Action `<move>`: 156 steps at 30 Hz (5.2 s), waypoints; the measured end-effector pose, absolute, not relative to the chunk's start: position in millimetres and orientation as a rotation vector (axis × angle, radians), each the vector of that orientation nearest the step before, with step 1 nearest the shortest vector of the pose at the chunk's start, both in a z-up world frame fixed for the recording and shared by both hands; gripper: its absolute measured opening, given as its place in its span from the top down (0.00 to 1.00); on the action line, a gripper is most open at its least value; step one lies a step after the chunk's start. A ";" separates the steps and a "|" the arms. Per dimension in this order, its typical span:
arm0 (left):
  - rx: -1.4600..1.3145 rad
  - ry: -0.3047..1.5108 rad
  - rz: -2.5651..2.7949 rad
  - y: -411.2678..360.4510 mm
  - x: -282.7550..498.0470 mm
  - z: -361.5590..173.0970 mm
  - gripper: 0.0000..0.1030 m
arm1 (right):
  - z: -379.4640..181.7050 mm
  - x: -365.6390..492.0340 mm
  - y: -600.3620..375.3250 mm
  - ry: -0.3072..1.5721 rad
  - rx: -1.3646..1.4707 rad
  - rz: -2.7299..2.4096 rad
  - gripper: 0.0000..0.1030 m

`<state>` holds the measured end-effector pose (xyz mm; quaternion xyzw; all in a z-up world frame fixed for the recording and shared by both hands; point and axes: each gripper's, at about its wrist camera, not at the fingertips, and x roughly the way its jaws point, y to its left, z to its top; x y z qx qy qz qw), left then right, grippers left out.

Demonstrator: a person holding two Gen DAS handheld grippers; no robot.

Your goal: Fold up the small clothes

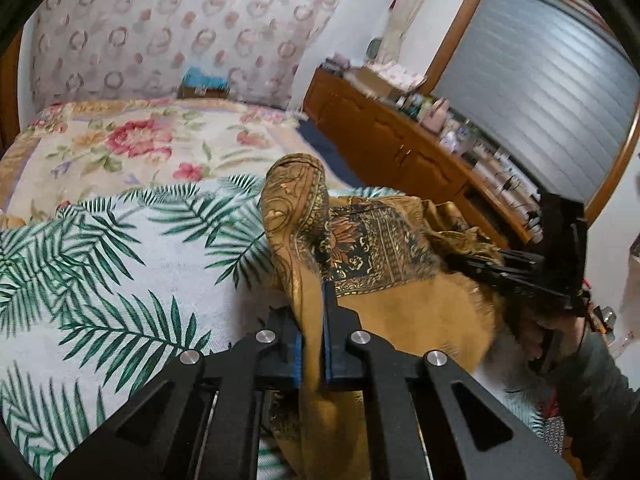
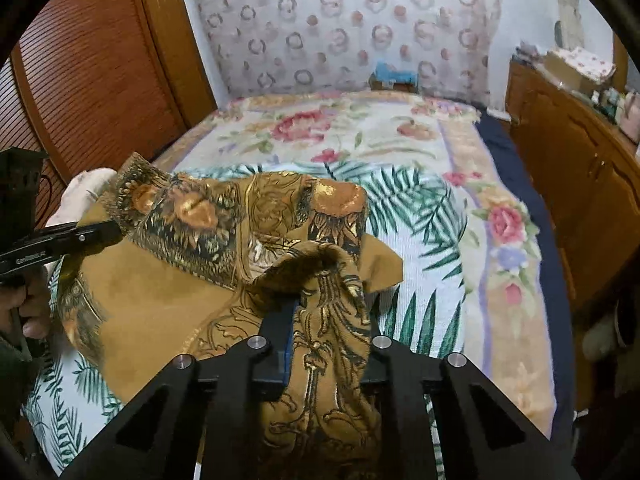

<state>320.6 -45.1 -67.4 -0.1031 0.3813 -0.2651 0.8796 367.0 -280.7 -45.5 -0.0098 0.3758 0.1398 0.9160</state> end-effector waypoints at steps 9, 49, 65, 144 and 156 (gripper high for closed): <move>-0.277 0.612 -0.486 26.6 254.7 -20.2 0.93 | 2.2 330.2 -216.6 0.614 -0.102 0.399 0.84; -0.385 0.496 0.167 250.2 134.3 -74.9 0.53 | -0.1 532.3 144.6 0.495 -0.376 0.805 0.44; -0.256 0.632 0.181 242.6 182.8 -88.6 0.17 | -53.8 521.4 139.0 0.634 -0.322 0.904 0.43; -0.030 0.443 -0.049 12.7 79.5 31.1 0.09 | 42.3 29.9 -181.3 0.314 0.014 0.267 0.22; -0.028 0.444 -0.044 11.7 77.9 32.0 0.09 | 32.7 46.4 -175.4 0.319 0.023 0.264 0.22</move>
